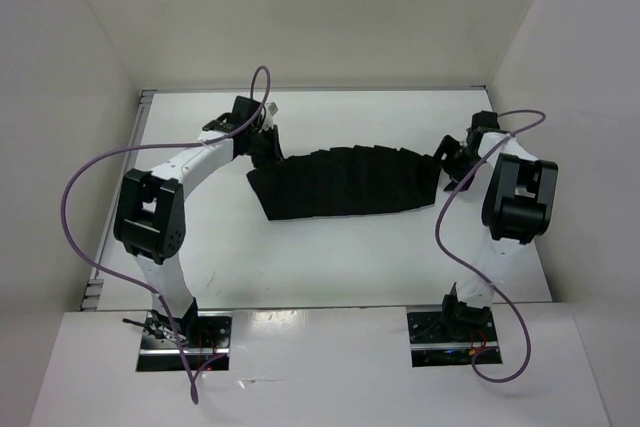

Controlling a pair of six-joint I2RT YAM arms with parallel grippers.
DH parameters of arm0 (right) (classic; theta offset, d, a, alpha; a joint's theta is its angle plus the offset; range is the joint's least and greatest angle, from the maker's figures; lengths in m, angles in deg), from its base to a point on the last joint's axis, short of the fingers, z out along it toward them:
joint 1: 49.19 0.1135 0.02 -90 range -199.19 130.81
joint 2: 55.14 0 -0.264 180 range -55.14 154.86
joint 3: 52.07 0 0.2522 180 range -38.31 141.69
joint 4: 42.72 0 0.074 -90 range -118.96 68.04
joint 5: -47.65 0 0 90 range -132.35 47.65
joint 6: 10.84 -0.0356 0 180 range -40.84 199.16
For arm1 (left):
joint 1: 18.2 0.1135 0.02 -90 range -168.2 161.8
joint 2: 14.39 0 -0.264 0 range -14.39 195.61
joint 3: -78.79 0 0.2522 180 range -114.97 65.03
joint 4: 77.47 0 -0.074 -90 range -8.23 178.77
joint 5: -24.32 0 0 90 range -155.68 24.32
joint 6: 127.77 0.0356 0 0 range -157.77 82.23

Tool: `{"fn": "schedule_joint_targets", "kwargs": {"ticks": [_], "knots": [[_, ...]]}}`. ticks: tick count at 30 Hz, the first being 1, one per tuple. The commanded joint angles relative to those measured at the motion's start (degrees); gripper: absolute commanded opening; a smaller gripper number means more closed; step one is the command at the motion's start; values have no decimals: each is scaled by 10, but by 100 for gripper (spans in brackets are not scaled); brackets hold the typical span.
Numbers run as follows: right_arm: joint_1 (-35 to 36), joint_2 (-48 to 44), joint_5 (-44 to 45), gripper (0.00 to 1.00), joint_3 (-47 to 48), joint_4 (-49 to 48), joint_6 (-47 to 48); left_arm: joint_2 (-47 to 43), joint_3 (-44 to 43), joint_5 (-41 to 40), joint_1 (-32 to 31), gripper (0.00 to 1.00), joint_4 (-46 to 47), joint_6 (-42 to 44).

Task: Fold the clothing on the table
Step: Fold the skirt

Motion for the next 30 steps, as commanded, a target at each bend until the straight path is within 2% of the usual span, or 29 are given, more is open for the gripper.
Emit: {"fn": "schedule_joint_targets", "kwargs": {"ticks": [1, 7, 13, 16, 17, 18, 20, 21, 23, 24, 25, 30], "knots": [[-1, 17, -57, 83, -10, -37, 17, 14, 9, 19, -7, 3, 16, 9], [-1, 50, -155, 84, -10, -54, 30, 31, 19, 25, -33, 3, 27, 3], [29, 56, -173, 84, -15, -54, 49, 58, 19, 30, -46, 3, 33, -3], [58, 62, -178, 78, -15, -42, 55, 69, 19, 30, -46, 3, 38, -3], [75, 62, -172, 75, -21, -42, 60, 76, 19, 30, -51, 3, 38, -3], [83, 62, -166, 67, -21, -35, 60, 83, 19, 30, -51, 3, 38, 3], [101, 62, -155, 57, -26, -35, 60, 89, 19, 25, -51, 3, 38, 3], [101, 62, -155, 47, -26, -35, 60, 95, 19, 25, -51, 3, 38, 3], [109, 62, -144, 34, -26, -28, 60, 101, 19, 25, -51, 3, 43, 3], [115, 62, -144, 10, -26, -22, 60, 107, 19, 25, -51, 3, 43, 3], [115, 69, -137, 2, -21, -22, 60, 112, 19, 20, -51, 3, 43, 3], [115, 42, -100, 0, -21, -17, 49, 82, 6, 3, -51, 1, 30, 8]]}}
